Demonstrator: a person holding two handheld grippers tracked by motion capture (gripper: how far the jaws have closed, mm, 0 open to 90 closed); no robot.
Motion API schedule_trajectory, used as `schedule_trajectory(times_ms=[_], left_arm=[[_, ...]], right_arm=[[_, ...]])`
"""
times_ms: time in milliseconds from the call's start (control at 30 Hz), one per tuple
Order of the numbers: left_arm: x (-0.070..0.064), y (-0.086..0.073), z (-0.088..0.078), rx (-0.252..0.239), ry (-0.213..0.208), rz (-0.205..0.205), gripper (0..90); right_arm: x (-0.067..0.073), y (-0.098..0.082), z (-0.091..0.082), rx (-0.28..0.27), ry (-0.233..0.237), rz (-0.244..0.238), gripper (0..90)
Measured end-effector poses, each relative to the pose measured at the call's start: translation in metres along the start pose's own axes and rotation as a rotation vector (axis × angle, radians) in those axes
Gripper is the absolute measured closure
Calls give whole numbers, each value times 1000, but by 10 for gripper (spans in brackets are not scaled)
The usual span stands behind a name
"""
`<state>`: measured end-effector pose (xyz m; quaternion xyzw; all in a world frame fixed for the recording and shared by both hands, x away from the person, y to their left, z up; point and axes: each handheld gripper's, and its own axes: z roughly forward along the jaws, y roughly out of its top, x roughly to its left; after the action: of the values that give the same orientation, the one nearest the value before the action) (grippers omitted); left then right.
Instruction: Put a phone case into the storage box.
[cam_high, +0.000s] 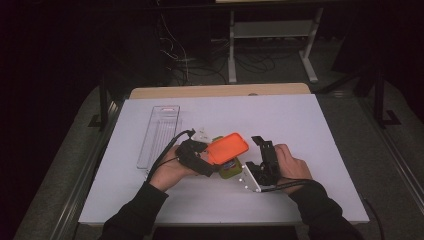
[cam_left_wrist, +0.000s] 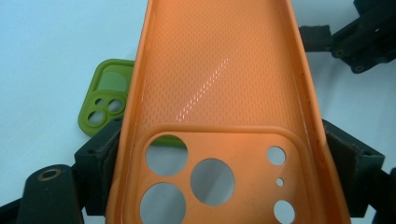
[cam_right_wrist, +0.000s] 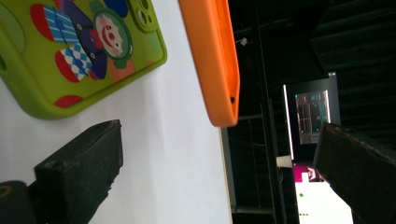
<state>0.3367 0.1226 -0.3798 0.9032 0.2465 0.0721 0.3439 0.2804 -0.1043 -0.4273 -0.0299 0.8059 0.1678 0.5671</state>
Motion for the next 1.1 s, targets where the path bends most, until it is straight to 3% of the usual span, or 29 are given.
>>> schedule_trajectory(times_ms=[167,333,433,500,533,600,633,667,767,900,933,1000,1033,1100], left_arm=[[-2,0,0,-4,-12,-17,158],[-3,1,0,-2,-11,2,158],[-4,2,1,-3,-11,1,158],[-6,2,2,-9,-12,-1,158],[-5,2,1,10,-15,26,158],[-8,2,3,-14,-16,-7,158],[-8,2,3,-14,-16,-7,158],[-8,3,2,10,-19,25,158],[-10,3,3,4,-20,24,158],[-12,4,4,9,-27,35,158],[-12,4,4,18,-29,43,158],[-14,4,5,16,-34,44,158],[-14,4,6,9,-34,35,158],[-15,4,7,9,-36,36,158]], right_arm=[[2,5,0,-14,-8,-23,10],[4,11,1,-34,-28,-69,43],[9,13,1,-33,-22,-57,56],[9,15,3,-49,-35,-77,63],[11,17,3,-53,-34,-91,90],[12,19,4,-55,-45,-111,125],[12,19,4,-55,-45,-111,125],[13,22,4,-58,-61,-89,136],[14,25,3,-53,-58,-95,153],[15,27,3,-49,-55,-106,240],[17,29,1,-57,-57,-115,311],[17,30,1,-58,-58,-123,330],[19,31,0,-56,-57,-115,393],[19,32,0,-58,-55,-123,416]])
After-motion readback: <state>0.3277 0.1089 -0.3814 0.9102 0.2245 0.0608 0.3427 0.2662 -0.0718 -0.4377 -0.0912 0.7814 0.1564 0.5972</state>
